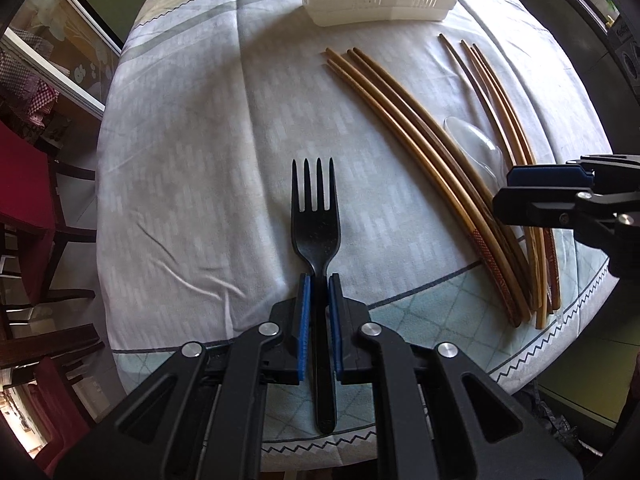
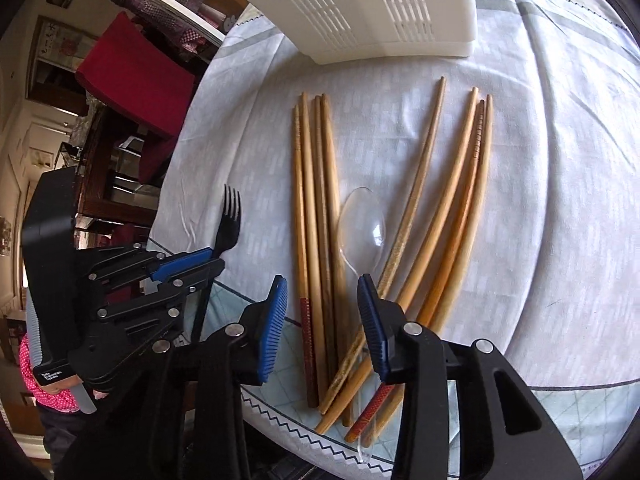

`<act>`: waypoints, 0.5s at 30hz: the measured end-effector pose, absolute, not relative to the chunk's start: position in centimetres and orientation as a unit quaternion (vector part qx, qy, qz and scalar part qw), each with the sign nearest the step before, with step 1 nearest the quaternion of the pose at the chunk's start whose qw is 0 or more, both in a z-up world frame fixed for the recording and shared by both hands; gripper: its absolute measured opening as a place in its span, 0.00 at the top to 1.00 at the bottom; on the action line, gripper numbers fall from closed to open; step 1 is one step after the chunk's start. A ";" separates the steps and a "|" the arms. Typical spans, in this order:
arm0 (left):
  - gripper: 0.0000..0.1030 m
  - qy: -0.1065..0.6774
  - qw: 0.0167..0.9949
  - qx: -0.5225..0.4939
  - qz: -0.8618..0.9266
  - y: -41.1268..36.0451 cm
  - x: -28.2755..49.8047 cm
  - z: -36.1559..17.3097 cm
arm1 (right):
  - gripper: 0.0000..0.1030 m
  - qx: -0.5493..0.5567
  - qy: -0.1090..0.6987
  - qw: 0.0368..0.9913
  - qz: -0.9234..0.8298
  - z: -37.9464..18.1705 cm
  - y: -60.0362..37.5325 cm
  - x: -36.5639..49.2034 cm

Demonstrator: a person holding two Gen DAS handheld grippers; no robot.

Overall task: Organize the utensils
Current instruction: 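Grasp the clear spoon with the right gripper while the left gripper holds the fork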

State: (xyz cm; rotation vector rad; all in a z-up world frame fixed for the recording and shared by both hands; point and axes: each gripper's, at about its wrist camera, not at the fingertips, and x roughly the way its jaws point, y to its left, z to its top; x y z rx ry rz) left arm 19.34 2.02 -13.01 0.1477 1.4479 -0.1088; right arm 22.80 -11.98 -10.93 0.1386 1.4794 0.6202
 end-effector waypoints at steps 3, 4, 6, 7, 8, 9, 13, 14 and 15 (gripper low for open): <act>0.91 0.661 0.746 0.068 -0.053 2.1 19.8 -13.3 | 0.63 0.044 0.666 0.695 0.267 -11.2 -12.2 22.9; 0.91 0.660 0.746 0.068 -0.054 2.1 19.7 -13.3 | 0.63 0.038 0.667 0.696 0.265 -11.2 -12.2 23.0; 0.91 0.660 0.746 0.067 -0.054 2.2 19.6 -13.2 | 0.63 0.019 0.666 0.698 0.263 -11.1 -12.4 22.7; 0.91 0.660 0.746 0.067 -0.054 2.2 19.5 -13.1 | 0.63 0.005 0.666 0.699 0.261 -11.1 -12.3 22.7; 0.91 0.660 0.746 0.068 -0.054 2.2 19.5 -13.1 | 0.63 -0.008 0.665 0.700 0.259 -11.0 -12.2 22.6; 0.91 0.660 0.746 0.068 -0.053 2.1 19.4 -13.1 | 0.64 -0.023 0.664 0.703 0.253 -11.1 -11.8 22.6; 0.91 0.659 0.747 0.072 -0.051 1.9 19.3 -13.1 | 0.65 -0.090 0.664 0.701 0.244 -11.5 -10.4 22.2; 0.91 0.659 0.747 0.072 -0.051 1.8 19.3 -13.1 | 0.65 -0.111 0.657 0.705 0.241 -11.4 -9.8 21.9; 0.91 0.658 0.748 0.072 -0.051 1.7 19.3 -13.1 | 0.68 -0.126 0.653 0.707 0.241 -11.3 -9.4 21.6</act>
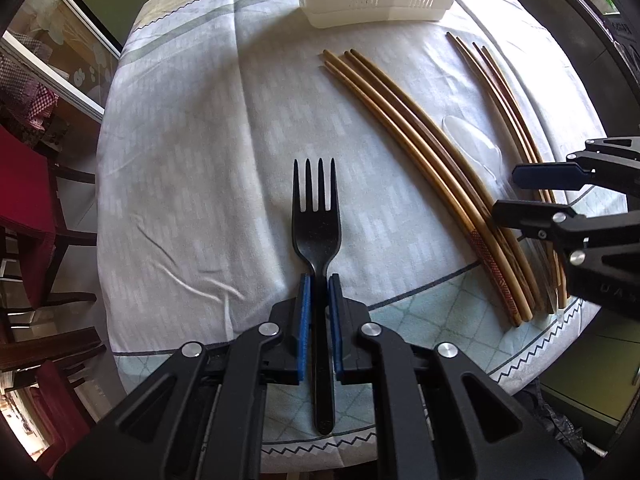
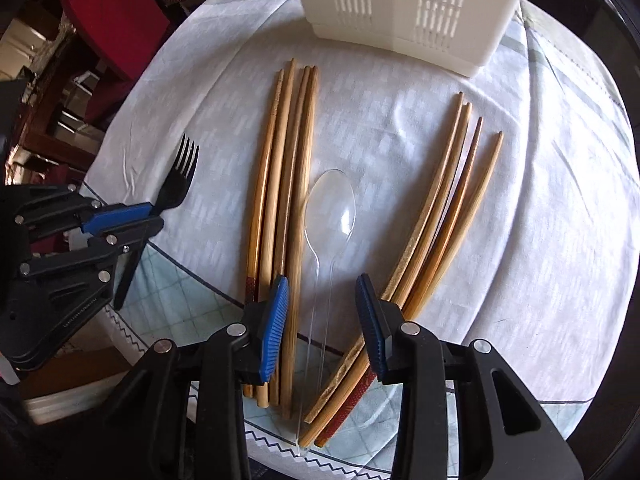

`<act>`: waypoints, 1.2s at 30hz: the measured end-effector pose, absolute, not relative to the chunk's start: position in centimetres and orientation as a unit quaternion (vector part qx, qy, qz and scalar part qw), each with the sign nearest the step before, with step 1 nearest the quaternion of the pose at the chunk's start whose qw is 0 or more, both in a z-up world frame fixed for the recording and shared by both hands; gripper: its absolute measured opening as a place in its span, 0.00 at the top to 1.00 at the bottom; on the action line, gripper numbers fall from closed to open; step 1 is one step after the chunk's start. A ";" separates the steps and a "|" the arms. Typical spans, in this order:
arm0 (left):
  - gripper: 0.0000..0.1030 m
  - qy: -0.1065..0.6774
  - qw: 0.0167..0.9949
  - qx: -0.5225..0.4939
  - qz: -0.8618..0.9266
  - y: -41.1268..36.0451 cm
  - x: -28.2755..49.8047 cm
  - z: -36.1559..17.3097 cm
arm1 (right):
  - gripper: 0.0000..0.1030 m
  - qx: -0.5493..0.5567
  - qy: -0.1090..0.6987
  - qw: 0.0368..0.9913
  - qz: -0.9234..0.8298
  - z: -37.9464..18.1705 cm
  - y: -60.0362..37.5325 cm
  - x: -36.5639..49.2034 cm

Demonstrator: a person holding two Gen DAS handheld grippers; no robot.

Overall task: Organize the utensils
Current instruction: 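Grasp the clear spoon with the right gripper while the left gripper holds the fork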

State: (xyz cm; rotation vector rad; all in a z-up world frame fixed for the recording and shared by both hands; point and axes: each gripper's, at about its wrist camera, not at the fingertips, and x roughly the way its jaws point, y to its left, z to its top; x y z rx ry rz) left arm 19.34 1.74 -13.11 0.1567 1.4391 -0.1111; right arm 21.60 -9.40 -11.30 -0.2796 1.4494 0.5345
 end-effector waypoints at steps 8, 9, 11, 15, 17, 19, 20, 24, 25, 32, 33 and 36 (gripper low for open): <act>0.91 0.652 0.753 0.069 -0.055 1.3 19.5 -12.9 | 0.89 -0.107 0.654 0.704 0.254 -11.4 -8.6 21.5; 0.91 0.652 0.753 0.068 -0.056 1.4 19.4 -12.9 | 0.89 -0.097 0.655 0.703 0.259 -11.5 -9.1 21.5; 0.91 0.653 0.752 0.065 -0.058 1.5 19.5 -12.9 | 0.88 -0.077 0.660 0.699 0.263 -11.6 -9.6 21.8; 0.91 0.652 0.753 0.069 -0.059 1.6 19.4 -12.9 | 0.86 -0.036 0.670 0.688 0.277 -11.8 -11.0 22.6; 0.91 0.652 0.753 0.070 -0.061 1.7 19.4 -13.0 | 0.87 -0.032 0.669 0.688 0.278 -11.8 -11.3 22.8; 0.91 0.652 0.752 0.069 -0.062 1.7 19.4 -13.0 | 0.87 -0.034 0.666 0.691 0.280 -11.6 -11.4 22.8; 0.91 0.652 0.752 0.069 -0.062 1.7 19.5 -13.0 | 0.89 -0.033 0.664 0.691 0.283 -11.4 -12.4 22.6; 0.91 0.652 0.753 0.067 -0.063 1.9 19.6 -13.1 | 0.91 -0.036 0.647 0.705 0.288 -10.5 -12.5 22.4; 0.91 0.652 0.753 0.066 -0.063 2.0 19.6 -13.1 | 0.91 -0.035 0.644 0.708 0.289 -10.4 -12.4 22.2; 0.91 0.645 0.760 0.039 -0.070 2.6 19.5 -13.0 | 0.91 0.011 0.605 0.734 0.309 -8.3 -14.0 21.7; 0.91 0.644 0.760 0.037 -0.072 2.7 19.5 -13.0 | 0.91 0.016 0.596 0.740 0.310 -7.8 -14.3 21.6; 0.91 0.634 0.769 0.029 -0.079 2.7 19.6 -12.4 | 0.91 0.035 0.572 0.757 0.314 -6.6 -14.6 21.4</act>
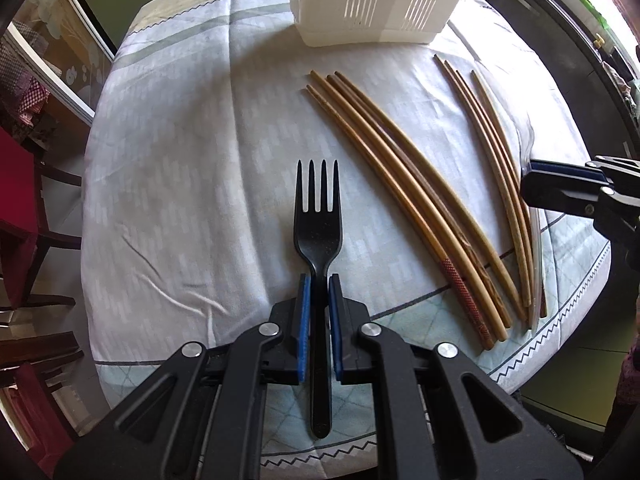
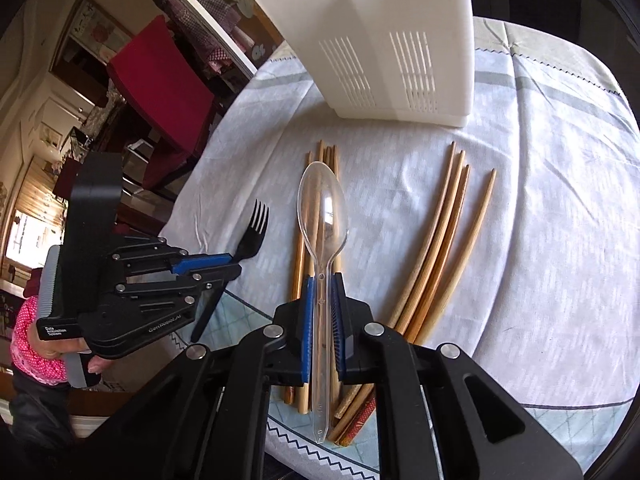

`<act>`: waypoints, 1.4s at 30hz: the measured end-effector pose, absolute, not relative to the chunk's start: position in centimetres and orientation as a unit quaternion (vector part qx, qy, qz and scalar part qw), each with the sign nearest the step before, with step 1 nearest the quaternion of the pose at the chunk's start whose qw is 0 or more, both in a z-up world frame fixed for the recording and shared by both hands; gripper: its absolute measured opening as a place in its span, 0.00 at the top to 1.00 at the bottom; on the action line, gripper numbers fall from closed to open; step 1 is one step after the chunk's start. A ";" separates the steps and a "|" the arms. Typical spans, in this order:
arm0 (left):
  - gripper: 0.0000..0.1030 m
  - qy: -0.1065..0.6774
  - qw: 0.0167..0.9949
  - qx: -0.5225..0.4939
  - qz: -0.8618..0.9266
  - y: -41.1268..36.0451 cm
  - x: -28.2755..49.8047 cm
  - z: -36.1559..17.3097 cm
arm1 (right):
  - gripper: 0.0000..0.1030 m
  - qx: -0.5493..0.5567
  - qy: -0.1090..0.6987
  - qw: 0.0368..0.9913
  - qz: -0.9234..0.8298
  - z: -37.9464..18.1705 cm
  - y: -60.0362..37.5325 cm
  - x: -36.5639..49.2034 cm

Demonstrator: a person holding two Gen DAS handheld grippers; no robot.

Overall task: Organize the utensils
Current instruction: 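Grasp the clear spoon with the right gripper while the left gripper holds the fork, then lift the fork and spoon and lower both into the white holder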

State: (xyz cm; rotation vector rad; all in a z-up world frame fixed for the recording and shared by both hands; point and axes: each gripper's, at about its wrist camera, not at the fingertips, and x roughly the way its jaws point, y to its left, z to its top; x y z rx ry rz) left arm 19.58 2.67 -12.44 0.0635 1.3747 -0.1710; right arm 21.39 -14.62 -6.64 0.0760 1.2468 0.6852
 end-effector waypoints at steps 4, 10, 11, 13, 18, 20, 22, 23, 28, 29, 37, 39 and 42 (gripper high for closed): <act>0.91 0.592 0.801 0.016 -0.089 2.5 19.7 -9.7 | 0.91 0.055 0.524 0.787 0.320 -4.2 -15.1 20.8; 0.91 0.481 0.869 0.005 -0.113 2.5 19.0 -2.5 | 0.91 0.061 0.429 0.844 0.316 0.5 -16.6 18.9; 0.91 0.462 0.879 0.000 -0.117 2.5 19.1 -1.1 | 0.91 0.058 0.411 0.855 0.312 1.4 -16.8 18.6; 0.91 0.419 0.899 -0.012 -0.127 2.4 19.4 1.7 | 0.91 0.053 0.377 0.873 0.306 3.2 -17.3 18.0; 0.91 0.293 0.944 -0.032 -0.150 1.6 21.8 8.4 | 0.91 0.043 0.304 0.908 0.286 7.3 -18.5 17.0; 0.91 0.255 0.954 -0.034 -0.154 0.7 24.0 9.8 | 0.91 0.044 0.285 0.916 0.278 8.6 -19.4 16.8; 0.91 0.221 0.962 -0.040 -0.154 0.0 26.2 10.6 | 0.91 0.049 0.272 0.921 0.274 9.3 -19.8 16.9; 0.91 0.205 0.966 -0.044 -0.152 -0.2 27.1 10.8 | 0.91 0.052 0.268 0.923 0.273 9.5 -19.9 17.1; 0.91 0.155 0.979 -0.050 -0.125 -1.6 30.7 9.8 | 0.91 0.069 0.263 0.923 0.271 9.7 -21.0 18.6; 0.91 0.151 0.981 -0.044 -0.117 -1.9 31.1 9.1 | 0.91 0.069 0.261 0.925 0.269 9.8 -21.1 18.9; 0.91 0.155 0.986 -0.007 -0.056 -2.4 31.6 4.0 | 0.91 0.072 0.230 0.937 0.254 11.1 -20.8 21.9; 0.91 0.167 0.985 -0.002 -0.050 -2.4 31.8 3.1 | 0.91 0.072 0.215 0.941 0.251 12.1 -20.1 22.6; 0.91 0.184 0.982 -0.004 -0.046 -2.0 32.0 1.8 | 0.91 0.068 0.185 0.952 0.236 13.6 -18.8 24.5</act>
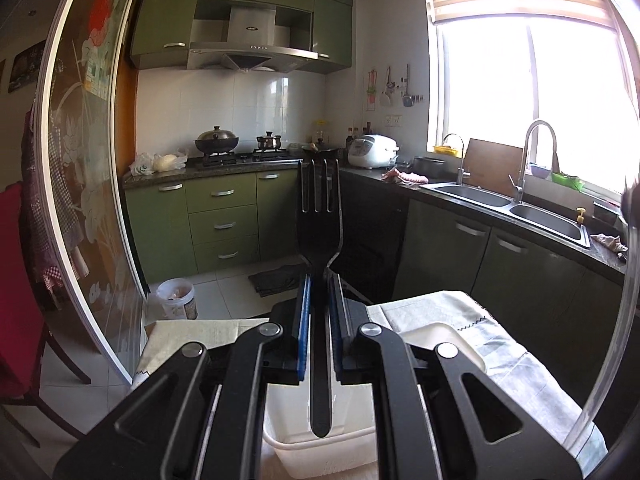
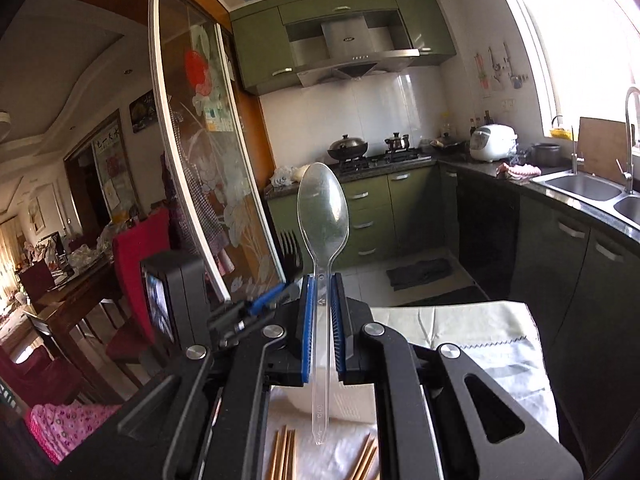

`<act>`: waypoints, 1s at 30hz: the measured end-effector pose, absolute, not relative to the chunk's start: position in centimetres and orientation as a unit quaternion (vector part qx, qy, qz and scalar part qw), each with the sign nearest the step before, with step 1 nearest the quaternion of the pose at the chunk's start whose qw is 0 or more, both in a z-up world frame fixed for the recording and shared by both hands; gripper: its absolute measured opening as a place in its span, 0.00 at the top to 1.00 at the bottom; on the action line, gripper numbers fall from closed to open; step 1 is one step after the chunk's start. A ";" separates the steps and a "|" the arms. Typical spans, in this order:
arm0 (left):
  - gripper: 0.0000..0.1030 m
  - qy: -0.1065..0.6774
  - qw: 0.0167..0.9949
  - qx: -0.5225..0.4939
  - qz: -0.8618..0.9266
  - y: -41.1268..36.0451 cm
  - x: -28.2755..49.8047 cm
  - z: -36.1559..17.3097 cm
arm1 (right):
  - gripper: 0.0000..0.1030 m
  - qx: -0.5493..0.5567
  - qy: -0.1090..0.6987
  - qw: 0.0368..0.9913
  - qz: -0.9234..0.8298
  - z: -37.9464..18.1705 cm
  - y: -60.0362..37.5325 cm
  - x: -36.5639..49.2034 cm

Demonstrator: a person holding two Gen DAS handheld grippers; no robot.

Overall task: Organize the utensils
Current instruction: 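Lift the fork and spoon and lower both into the white holder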

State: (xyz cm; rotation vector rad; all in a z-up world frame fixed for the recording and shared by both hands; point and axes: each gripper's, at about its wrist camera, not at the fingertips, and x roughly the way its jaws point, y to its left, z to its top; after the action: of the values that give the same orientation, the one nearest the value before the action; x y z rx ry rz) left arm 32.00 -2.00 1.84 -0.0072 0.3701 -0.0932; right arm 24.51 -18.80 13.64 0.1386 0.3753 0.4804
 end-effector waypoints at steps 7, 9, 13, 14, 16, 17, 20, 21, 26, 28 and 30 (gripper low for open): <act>0.91 0.214 0.976 -0.005 -0.043 -1.0 32.4 -0.9 | 0.91 0.058 0.141 0.966 0.210 15.1 -16.0 28.2; 0.91 0.220 0.974 -0.008 -0.044 -0.7 32.5 -1.5 | 0.91 0.057 0.137 0.968 0.203 15.0 -15.5 29.4; 0.86 0.216 0.975 -0.011 -0.049 -0.2 32.0 -1.5 | 0.91 0.057 0.141 0.969 0.193 13.9 -14.4 31.8; 0.82 0.214 0.975 -0.016 -0.051 -0.1 31.9 -1.4 | 0.91 0.056 0.142 0.970 0.189 13.5 -14.2 32.3; 0.80 0.209 0.976 -0.024 -0.053 0.2 31.6 -1.2 | 0.91 0.059 0.149 0.970 0.184 12.6 -13.9 33.4; 0.79 0.207 0.976 -0.027 -0.055 0.2 31.5 -0.9 | 0.91 0.061 0.153 0.970 0.181 12.1 -13.8 33.9; 0.78 0.202 0.977 -0.034 -0.059 0.4 31.0 -0.4 | 0.91 0.059 0.162 0.969 0.175 10.6 -13.4 34.7; 0.78 0.200 0.977 -0.039 -0.059 0.6 30.8 -0.2 | 0.91 0.056 0.165 0.969 0.173 10.1 -13.3 34.8; 0.74 0.197 0.976 -0.064 -0.059 1.6 29.7 0.9 | 0.91 0.050 0.179 0.968 0.169 7.5 -13.1 35.1; 0.74 0.204 0.975 -0.069 -0.058 1.8 29.1 1.1 | 0.91 0.044 0.187 0.967 0.170 6.3 -12.9 35.0; 0.73 0.213 0.973 -0.070 -0.058 1.9 28.6 1.1 | 0.91 0.034 0.192 0.966 0.170 5.0 -12.5 34.5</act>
State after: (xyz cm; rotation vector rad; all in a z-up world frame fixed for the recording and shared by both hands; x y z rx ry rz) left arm 28.59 1.93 1.10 -0.1412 0.4297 -0.1164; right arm 34.50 -12.53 5.05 0.0682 0.3887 0.3443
